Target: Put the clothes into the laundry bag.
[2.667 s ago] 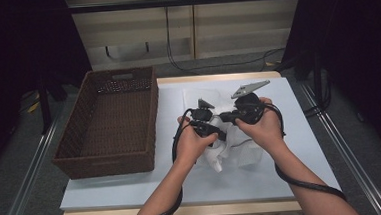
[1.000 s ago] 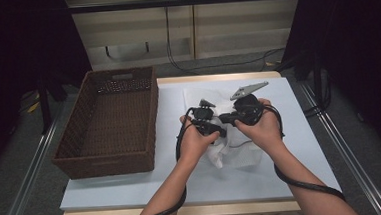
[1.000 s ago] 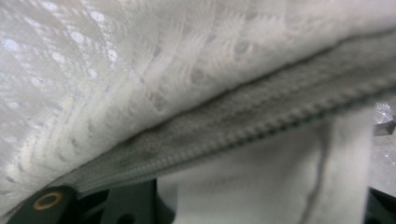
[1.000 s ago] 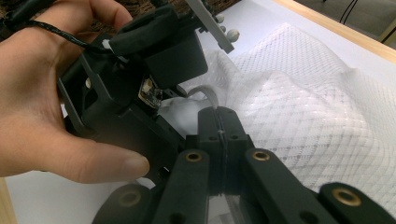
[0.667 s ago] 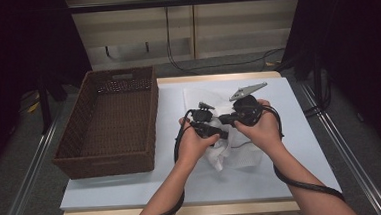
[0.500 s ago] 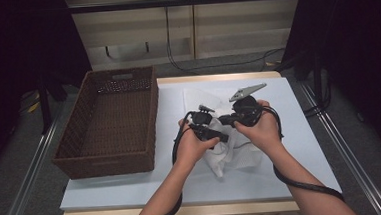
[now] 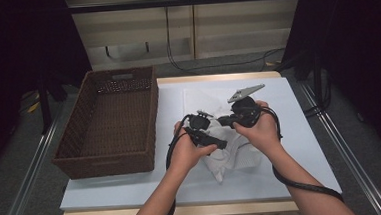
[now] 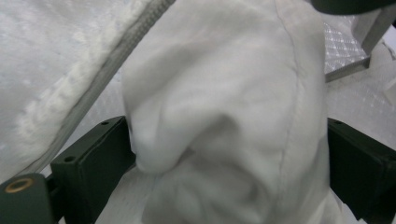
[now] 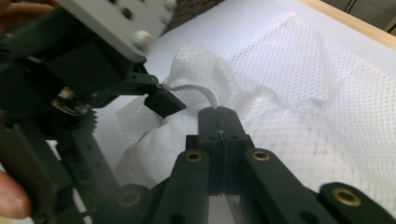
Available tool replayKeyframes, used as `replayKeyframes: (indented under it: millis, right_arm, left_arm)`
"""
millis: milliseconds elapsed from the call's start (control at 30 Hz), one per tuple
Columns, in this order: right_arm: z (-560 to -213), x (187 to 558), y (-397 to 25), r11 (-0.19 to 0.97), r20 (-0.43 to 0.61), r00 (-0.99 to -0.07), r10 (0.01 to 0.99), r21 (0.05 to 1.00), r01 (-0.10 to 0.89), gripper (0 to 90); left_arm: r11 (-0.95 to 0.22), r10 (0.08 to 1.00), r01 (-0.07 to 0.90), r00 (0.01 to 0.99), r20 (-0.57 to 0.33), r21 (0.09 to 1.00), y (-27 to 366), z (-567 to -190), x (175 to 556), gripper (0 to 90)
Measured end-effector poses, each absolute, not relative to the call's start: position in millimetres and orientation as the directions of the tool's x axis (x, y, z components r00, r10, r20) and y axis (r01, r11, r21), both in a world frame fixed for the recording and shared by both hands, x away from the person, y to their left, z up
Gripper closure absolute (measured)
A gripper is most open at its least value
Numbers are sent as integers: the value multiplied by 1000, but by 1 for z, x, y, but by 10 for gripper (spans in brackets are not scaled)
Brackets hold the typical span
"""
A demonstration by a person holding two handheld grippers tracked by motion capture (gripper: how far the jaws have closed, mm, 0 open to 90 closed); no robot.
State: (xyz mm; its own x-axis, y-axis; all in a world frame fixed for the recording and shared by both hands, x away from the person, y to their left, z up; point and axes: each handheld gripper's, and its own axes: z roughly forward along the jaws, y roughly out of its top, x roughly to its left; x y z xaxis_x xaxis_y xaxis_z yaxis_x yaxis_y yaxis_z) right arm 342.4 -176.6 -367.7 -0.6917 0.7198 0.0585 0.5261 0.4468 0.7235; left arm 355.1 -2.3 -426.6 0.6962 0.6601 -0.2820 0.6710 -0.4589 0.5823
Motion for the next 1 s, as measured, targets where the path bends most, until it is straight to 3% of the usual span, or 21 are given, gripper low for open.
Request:
replayKeyframes:
  millis: [600,800,867,1000]
  right_arm:
    - [-368,342,-174,448,62,-689,722,717,533,900]
    - [-372,342,-174,451,66,-691,720,711,539,900]
    - [-373,342,-174,450,66,-690,721,713,539,900]
    - [-372,342,-174,448,65,-687,724,713,539,900]
  left_arm:
    - [-475,651,682,698,-299,556,-3,-442,342,57]
    - [-469,640,677,703,-310,567,-4,-446,342,158]
    - [-449,639,706,682,-355,548,-5,-447,342,257]
    - [-449,632,704,686,-361,550,-5,-450,342,353]
